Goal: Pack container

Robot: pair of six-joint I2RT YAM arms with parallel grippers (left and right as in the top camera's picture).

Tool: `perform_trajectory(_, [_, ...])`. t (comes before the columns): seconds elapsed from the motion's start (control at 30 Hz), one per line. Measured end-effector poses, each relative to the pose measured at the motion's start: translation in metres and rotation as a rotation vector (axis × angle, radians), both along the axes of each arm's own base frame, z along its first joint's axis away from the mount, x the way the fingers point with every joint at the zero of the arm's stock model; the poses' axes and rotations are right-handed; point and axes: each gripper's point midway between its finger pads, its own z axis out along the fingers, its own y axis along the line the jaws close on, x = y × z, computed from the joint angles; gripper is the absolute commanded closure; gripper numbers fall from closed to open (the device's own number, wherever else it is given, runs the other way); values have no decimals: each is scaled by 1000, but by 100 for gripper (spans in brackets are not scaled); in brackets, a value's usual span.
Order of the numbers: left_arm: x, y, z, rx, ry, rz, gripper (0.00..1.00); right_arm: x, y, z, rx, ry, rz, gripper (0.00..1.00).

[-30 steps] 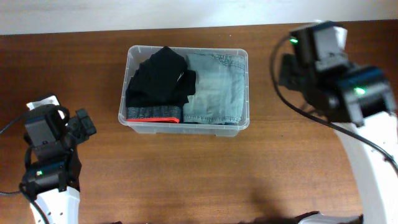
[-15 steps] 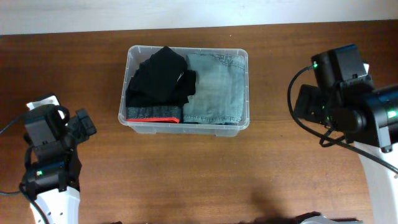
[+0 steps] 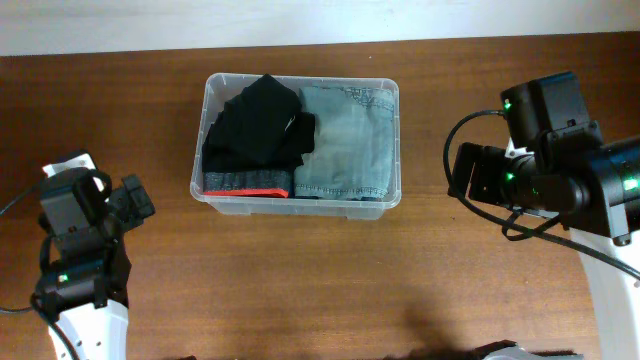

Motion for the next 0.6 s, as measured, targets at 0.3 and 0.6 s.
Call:
perform_trajectory(0.3, [0,0,0,0,0,0,1,0,-3,0,-23,-2,12,1])
perform_trajectory(0.6, [0,0,0,0,0,0,0,-3,-27,-1,-27,-160,-62,1])
